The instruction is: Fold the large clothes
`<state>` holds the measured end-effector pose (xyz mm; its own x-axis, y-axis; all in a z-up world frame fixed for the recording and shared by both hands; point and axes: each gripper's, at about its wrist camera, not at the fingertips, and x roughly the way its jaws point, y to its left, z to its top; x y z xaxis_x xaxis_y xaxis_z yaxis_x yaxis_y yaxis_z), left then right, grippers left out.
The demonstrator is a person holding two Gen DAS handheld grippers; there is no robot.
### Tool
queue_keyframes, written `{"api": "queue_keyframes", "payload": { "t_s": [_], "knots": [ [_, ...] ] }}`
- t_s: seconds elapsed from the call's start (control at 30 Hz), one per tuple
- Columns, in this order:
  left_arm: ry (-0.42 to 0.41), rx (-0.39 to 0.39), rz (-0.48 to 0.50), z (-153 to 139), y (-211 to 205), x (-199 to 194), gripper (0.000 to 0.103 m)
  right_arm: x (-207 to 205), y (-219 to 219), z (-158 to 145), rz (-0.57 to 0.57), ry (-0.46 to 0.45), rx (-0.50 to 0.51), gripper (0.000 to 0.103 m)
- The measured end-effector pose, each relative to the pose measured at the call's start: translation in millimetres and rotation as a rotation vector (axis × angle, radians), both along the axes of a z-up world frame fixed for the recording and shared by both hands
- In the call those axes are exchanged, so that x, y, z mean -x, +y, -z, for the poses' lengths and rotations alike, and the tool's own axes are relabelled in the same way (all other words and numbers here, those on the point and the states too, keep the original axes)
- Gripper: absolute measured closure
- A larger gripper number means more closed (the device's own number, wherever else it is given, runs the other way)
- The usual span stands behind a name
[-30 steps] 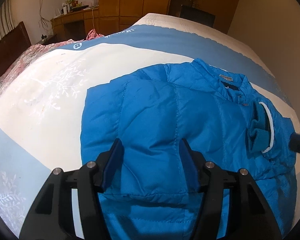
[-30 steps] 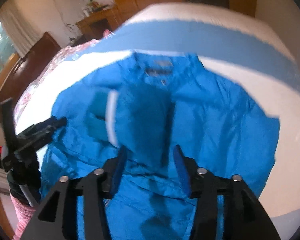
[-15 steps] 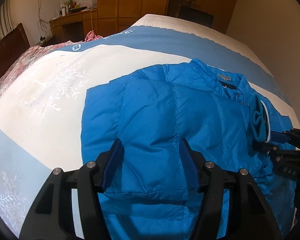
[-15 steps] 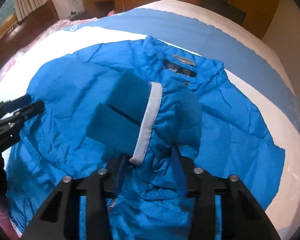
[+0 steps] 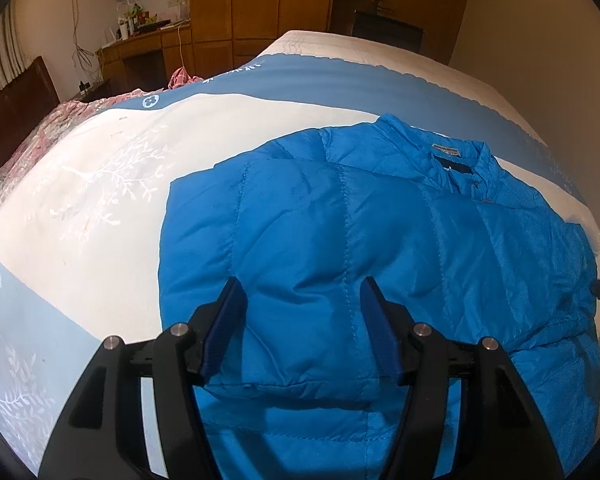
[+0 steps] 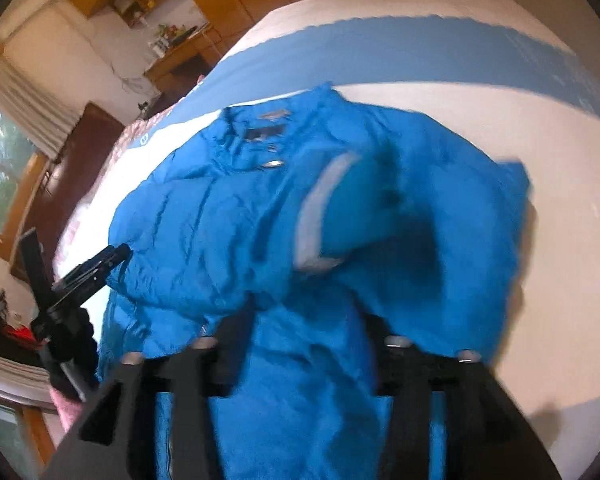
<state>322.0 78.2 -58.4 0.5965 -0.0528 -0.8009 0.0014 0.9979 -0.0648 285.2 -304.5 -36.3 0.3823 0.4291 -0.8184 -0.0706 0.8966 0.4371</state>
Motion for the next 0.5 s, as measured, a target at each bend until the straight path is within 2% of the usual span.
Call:
{"api": "queue_keyframes", "payload": {
  "t_s": [0.17, 0.23, 0.37, 0.5],
  "knots": [
    [-0.023, 0.024, 0.016, -6, -3, 4, 0.042, -6, -33, 7, 0.075, 0.02, -0.072, 0.039],
    [-0.031, 0.023, 0.03, -7, -6, 6, 0.041, -18, -34, 14, 0.08, 0.04, -0.107, 0.039],
    [-0.031, 0.017, 0.045, -5, -9, 5, 0.041, -46, -27, 32, 0.09, 0.067, -0.104, 0.041],
    [-0.03, 0.009, 0.041, -4, -8, 4, 0.04, -54, -19, 39, 0.089, 0.066, -0.09, 0.079]
  ]
}}
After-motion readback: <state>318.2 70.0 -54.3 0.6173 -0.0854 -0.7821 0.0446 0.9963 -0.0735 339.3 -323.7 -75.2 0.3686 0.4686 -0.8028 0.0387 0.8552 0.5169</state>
